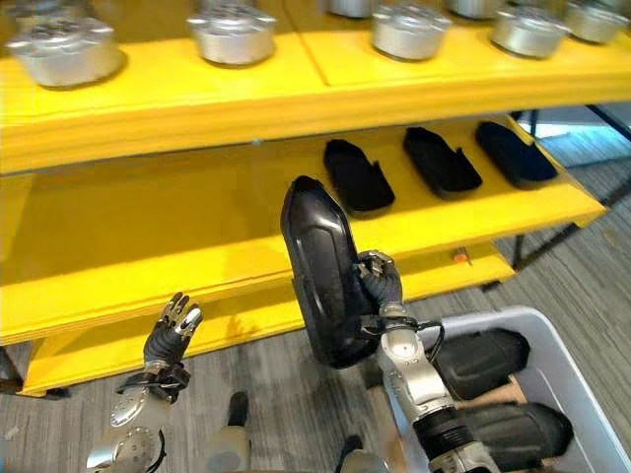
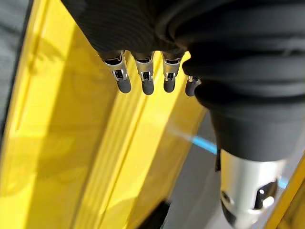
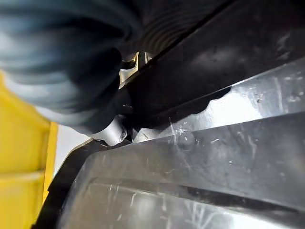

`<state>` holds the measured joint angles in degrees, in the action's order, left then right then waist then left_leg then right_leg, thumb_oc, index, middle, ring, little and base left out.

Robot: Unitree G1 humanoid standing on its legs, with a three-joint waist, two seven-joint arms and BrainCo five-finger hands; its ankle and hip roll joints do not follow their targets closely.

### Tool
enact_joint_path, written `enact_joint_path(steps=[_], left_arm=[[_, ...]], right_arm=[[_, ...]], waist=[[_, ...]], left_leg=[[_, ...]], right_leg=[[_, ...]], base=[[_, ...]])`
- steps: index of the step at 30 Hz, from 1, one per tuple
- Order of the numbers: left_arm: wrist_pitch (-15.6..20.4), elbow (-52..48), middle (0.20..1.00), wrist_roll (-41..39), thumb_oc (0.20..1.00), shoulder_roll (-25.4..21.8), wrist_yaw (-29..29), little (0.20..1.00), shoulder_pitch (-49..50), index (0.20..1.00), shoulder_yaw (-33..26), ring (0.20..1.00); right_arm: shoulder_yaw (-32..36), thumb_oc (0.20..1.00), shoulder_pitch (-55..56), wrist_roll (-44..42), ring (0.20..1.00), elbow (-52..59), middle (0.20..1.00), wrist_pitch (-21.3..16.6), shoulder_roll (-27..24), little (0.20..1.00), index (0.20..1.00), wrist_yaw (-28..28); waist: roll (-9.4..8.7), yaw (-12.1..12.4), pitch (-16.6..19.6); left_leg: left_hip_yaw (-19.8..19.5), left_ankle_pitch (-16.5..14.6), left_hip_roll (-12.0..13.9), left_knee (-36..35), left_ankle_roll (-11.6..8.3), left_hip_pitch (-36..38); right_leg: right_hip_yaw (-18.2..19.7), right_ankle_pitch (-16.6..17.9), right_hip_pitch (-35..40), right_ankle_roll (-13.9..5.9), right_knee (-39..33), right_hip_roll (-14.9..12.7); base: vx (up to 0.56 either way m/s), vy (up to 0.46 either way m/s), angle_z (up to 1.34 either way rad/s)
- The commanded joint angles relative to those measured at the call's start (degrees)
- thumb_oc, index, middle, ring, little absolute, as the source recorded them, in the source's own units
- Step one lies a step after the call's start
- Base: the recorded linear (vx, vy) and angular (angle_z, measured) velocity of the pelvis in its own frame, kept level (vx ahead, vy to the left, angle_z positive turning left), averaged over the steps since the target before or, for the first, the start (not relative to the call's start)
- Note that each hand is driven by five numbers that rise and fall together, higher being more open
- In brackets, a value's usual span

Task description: Move parts from the plastic box to the shelf.

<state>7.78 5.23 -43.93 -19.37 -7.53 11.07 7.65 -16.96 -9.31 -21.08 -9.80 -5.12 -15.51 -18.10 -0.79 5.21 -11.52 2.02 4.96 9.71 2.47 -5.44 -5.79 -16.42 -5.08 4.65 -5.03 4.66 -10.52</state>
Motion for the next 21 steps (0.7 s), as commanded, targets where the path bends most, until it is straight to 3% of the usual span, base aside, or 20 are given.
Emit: enact_joint_path(steps=[1, 5, 12, 21], left_arm=[[3.2, -4.2, 1.000, -0.4, 1.000, -1.8, 0.2, 1.000, 1.9, 1.000, -1.4, 1.000], [3.5, -4.9, 1.000, -0.8, 1.000, -3.1, -0.6, 1.000, 1.2, 1.000, -1.3, 1.000], [3.8, -5.9, 1.000, -1.5, 1.000, -5.6, -1.0, 1.000, -0.1, 1.000, -0.1, 1.000], [4.7, -8.2, 1.000, -3.7, 1.000, -7.7, -1.4, 1.000, -2.4, 1.000, 3.3, 1.000]], right_arm=[[1.0, 0.200, -3.4, 1.7, 0.200, 4.0, 0.200, -3.3, -0.8, 0.200, 0.200, 0.2], [0.2, 0.200, -6.6, 1.9, 0.200, 2.1, 0.200, -2.9, 0.6, 0.200, 0.200, -0.4], [0.2, 0.200, -14.2, 2.2, 0.200, -3.0, 0.200, -3.0, 1.4, 0.200, 0.200, -3.5], [1.0, 0.200, -28.4, 0.9, 0.200, -12.7, 0.200, -3.3, 1.6, 0.200, 0.200, -8.7]], waist=[[-0.50, 1.1, 2.2], [-1.48, 2.6, 1.9], [-2.56, 5.4, 0.5], [-1.16, 8.8, -4.7]], left_leg=[[-0.2, -0.2, 2.3, 3.7, -0.33, -2.8], [0.2, -3.1, 0.0, 8.0, 0.72, -5.7], [-1.8, -4.3, -2.6, 11.4, 1.40, -11.5], [-4.4, -4.8, -4.5, 14.9, 1.91, -17.6]], right_leg=[[-0.3, -4.3, 3.4, -1.59, 1.6, -0.2], [-0.4, -3.5, 3.2, -2.87, 1.2, -2.3], [-3.0, -2.9, 2.5, -3.50, 0.3, -3.3], [-5.3, -4.2, -1.6, -3.02, 4.2, -3.9]], base=[[0.12, 0.186, 0.13], [0.10, 0.153, 0.08], [0.04, 0.048, 0.12], [-0.04, 0.008, 0.21]])
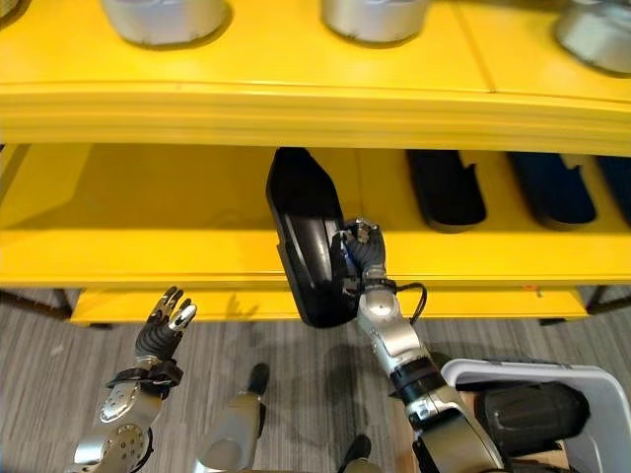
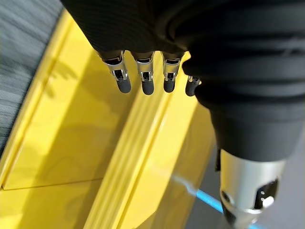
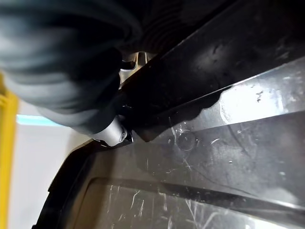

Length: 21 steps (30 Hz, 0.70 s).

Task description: Move parts from the plastic box to the shelf.

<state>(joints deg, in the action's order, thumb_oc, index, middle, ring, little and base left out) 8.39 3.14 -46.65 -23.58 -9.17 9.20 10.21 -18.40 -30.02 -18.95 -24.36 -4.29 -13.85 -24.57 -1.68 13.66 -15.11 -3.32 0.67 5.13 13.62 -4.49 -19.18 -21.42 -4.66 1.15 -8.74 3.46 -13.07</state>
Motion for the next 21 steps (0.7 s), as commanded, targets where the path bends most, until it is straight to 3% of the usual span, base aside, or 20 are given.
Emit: enact_joint_path(steps=[1, 14, 15, 21], left_arm=[[4.2, -6.1, 1.000, -1.2, 1.000, -3.8, 0.2, 1.000, -0.9, 1.000, 1.4, 1.000], [5.0, -9.3, 1.000, -2.5, 1.000, -7.1, 1.7, 1.000, -6.6, 1.000, 8.9, 1.000], [5.0, -9.3, 1.000, -2.4, 1.000, -7.2, 1.8, 1.000, -7.0, 1.000, 9.5, 1.000], [5.4, -9.3, 1.000, -2.7, 1.000, -7.5, 1.9, 1.000, -9.7, 1.000, 11.6, 1.000]], right_arm=[[2.5, 0.200, -9.5, -1.5, 0.200, 0.4, 0.200, -4.2, -0.2, 0.200, 0.200, -2.9], [5.7, 0.200, -28.9, -4.7, 0.200, -14.0, 0.200, -5.8, -4.9, 0.200, 0.200, -8.8], [5.7, 0.200, -30.1, -4.8, 0.200, -15.1, 0.200, -5.8, -5.4, 0.200, 0.200, -9.1], [5.4, 0.200, -36.3, -5.4, 0.200, -21.1, 0.200, -5.7, -8.5, 0.200, 0.200, -10.1]], waist=[[0.01, 0.6, -1.8], [2.41, 3.2, -6.7], [2.27, 3.3, -6.8], [3.01, 3.6, -7.8]], left_leg=[[0.7, -0.5, -0.1, 4.1, 1.00, -4.7], [-1.6, -0.6, -1.8, 5.6, 1.66, -9.9], [-1.8, -2.1, -1.9, 6.2, 1.24, -9.8], [-2.0, -3.1, -2.7, 8.5, 1.40, -11.8]], right_leg=[[-0.6, -4.7, 1.4, 0.77, 6.0, -1.5], [-2.2, -5.4, -3.5, 0.98, 9.0, -2.0], [-1.8, -6.5, -3.2, 0.84, 9.3, -2.1], [-1.6, -7.5, -4.7, 0.98, 11.4, -2.8]], base=[[-0.04, 0.008, 0.10], [-0.03, 0.015, 0.11], [0.07, -0.012, 0.21], [0.02, 0.016, 0.06]])
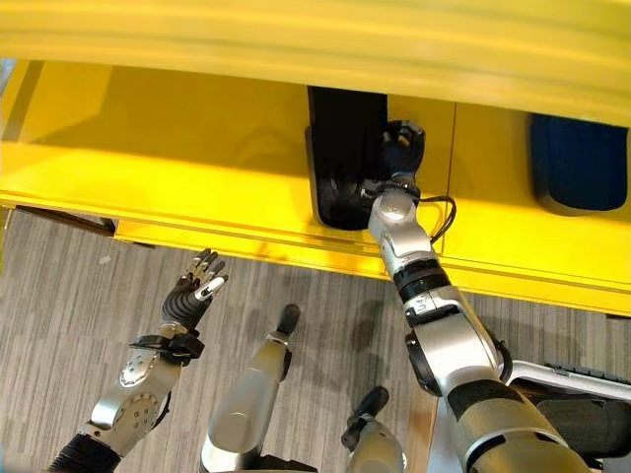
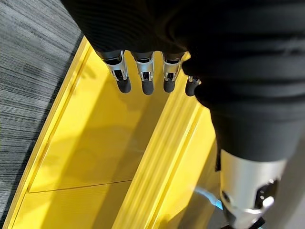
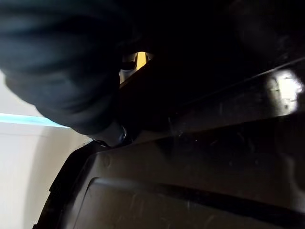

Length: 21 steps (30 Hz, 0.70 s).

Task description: Move parts from the plastic box to the shelf.

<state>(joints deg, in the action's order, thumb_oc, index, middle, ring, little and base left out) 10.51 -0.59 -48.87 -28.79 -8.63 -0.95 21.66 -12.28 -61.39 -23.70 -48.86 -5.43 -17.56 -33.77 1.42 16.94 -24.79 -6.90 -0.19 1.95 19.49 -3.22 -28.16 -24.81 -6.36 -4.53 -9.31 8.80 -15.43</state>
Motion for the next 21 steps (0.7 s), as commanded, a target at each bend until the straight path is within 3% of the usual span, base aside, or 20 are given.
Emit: enact_joint_path(steps=[1, 4, 13, 21], left_arm=[[3.5, -5.7, 1.000, -0.8, 1.000, -2.5, 1.5, 1.000, -0.7, 1.000, 1.1, 1.000], [3.8, -5.6, 1.000, -1.1, 1.000, -2.4, 1.7, 1.000, -2.2, 1.000, 2.6, 1.000], [4.3, -5.4, 1.000, -0.8, 1.000, -2.4, 1.6, 1.000, -4.1, 1.000, 3.8, 1.000], [5.1, -5.5, 1.000, -1.1, 1.000, -2.2, 0.1, 1.000, -4.5, 1.000, 2.0, 1.000]], right_arm=[[-1.1, 0.200, -8.1, -1.1, 0.200, 1.4, 0.200, -4.6, -6.8, 0.200, 0.200, -1.2], [-2.0, 0.200, -12.9, -2.0, 0.200, -1.1, 0.200, -4.8, -9.6, 0.200, 0.200, -1.5], [-5.7, 0.200, -19.4, -2.6, 0.200, -6.5, 0.200, -4.3, -16.1, 0.200, 0.200, -0.9], [-6.2, 0.200, -21.3, -4.5, 0.200, -10.6, 0.200, -4.2, -17.8, 0.200, 0.200, -0.9]], waist=[[0.41, 0.4, 1.3], [1.39, 0.2, 0.5], [2.04, -0.4, 0.0], [2.00, -0.6, 0.4]], left_leg=[[1.6, -3.0, 0.1, 3.8, 0.31, -3.8], [1.6, -4.2, -0.5, 6.7, 0.69, -5.9], [1.9, -5.7, -1.4, 10.2, 1.01, -9.5], [1.8, -6.3, -1.9, 11.2, 1.15, -10.7]], right_leg=[[1.9, -6.4, 0.1, 1.66, 7.6, -1.0], [2.5, -7.6, -2.2, 1.80, 10.6, -2.0], [3.1, -8.8, -4.7, 1.92, 13.0, -2.8], [2.8, -8.8, -4.7, 1.85, 12.7, -3.0]], base=[[0.01, 0.055, 0.04], [0.00, 0.055, 0.07], [0.01, 0.021, 0.03], [0.01, 0.003, 0.01]])
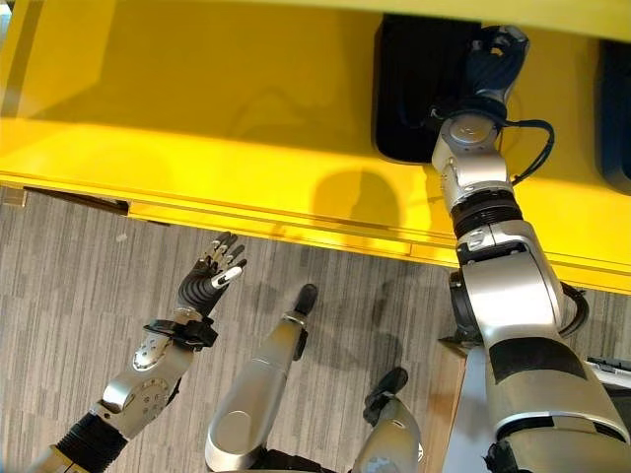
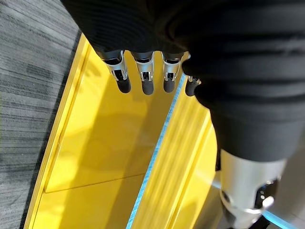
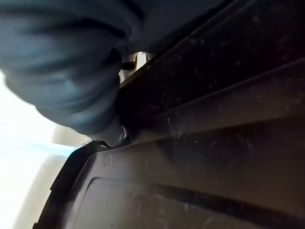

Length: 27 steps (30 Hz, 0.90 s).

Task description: Move parts from the plastic box to the shelf.

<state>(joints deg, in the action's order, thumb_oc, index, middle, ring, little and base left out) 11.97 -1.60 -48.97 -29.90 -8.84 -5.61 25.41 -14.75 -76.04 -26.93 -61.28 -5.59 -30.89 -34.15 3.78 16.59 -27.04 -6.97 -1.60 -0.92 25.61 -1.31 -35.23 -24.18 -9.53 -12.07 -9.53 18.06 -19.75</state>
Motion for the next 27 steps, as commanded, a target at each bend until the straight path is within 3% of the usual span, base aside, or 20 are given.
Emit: enact_joint_path(steps=[1, 11, 12, 13, 27], left_arm=[[3.7, -4.5, 1.000, -1.1, 1.000, -1.1, 0.3, 1.000, 0.1, 1.000, -1.6, 1.000], [4.0, -4.4, 1.000, -1.6, 1.000, -1.1, 0.6, 1.000, -0.7, 1.000, -1.1, 1.000], [4.2, -4.4, 1.000, -1.7, 1.000, -1.1, 0.4, 1.000, -0.9, 1.000, -1.2, 1.000], [4.3, -4.2, 1.000, -1.8, 1.000, -1.1, 0.3, 1.000, -0.9, 1.000, -1.3, 1.000], [5.0, -4.0, 1.000, -2.2, 1.000, -1.4, -0.2, 1.000, -0.9, 1.000, -2.4, 1.000]], right_arm=[[-4.0, 0.200, -6.9, -1.5, 0.200, 1.2, 0.200, -4.0, -4.6, 0.200, 0.200, -0.4], [-5.8, 0.200, -8.7, -3.2, 0.200, -0.9, 0.200, -4.4, -4.1, 0.200, 0.200, 0.7], [-5.9, 0.752, -9.0, -3.5, 0.752, -1.7, 0.752, -4.4, -4.0, 0.752, 0.752, 0.5], [-5.8, 1.000, -9.2, -3.6, 1.000, -1.7, 1.000, -4.4, -4.0, 1.000, 1.000, 0.5], [-5.8, 1.000, -9.4, -2.8, 1.000, 1.0, 1.000, -4.7, -3.0, 1.000, 1.000, -0.7]], waist=[[-0.36, -0.3, 2.6], [-0.53, -0.5, 2.9], [-0.60, -0.4, 3.1], [-0.64, -0.4, 3.1], [-0.73, -0.7, 3.3]], left_leg=[[1.8, -4.9, 0.9, 5.1, -0.76, -3.7], [1.7, -4.8, 0.4, 5.1, -0.77, -4.2], [1.8, -4.7, 0.3, 5.0, -0.80, -4.2], [1.7, -4.8, 0.2, 5.1, -0.77, -4.3], [1.9, -4.8, 0.2, 5.0, -0.69, -3.9]], right_leg=[[2.1, -5.6, 2.8, 2.05, 3.3, 1.3], [1.8, -5.3, 3.3, 2.08, 2.6, 1.3], [1.7, -5.3, 3.5, 2.09, 2.4, 1.3], [1.7, -5.2, 3.6, 2.08, 2.2, 1.4], [1.8, -5.0, 4.0, 2.08, 1.8, 1.4]], base=[[0.00, 0.000, 0.00], [0.00, 0.000, 0.00], [0.00, 0.000, 0.00], [0.00, 0.000, 0.00], [0.00, 0.000, 0.00]])
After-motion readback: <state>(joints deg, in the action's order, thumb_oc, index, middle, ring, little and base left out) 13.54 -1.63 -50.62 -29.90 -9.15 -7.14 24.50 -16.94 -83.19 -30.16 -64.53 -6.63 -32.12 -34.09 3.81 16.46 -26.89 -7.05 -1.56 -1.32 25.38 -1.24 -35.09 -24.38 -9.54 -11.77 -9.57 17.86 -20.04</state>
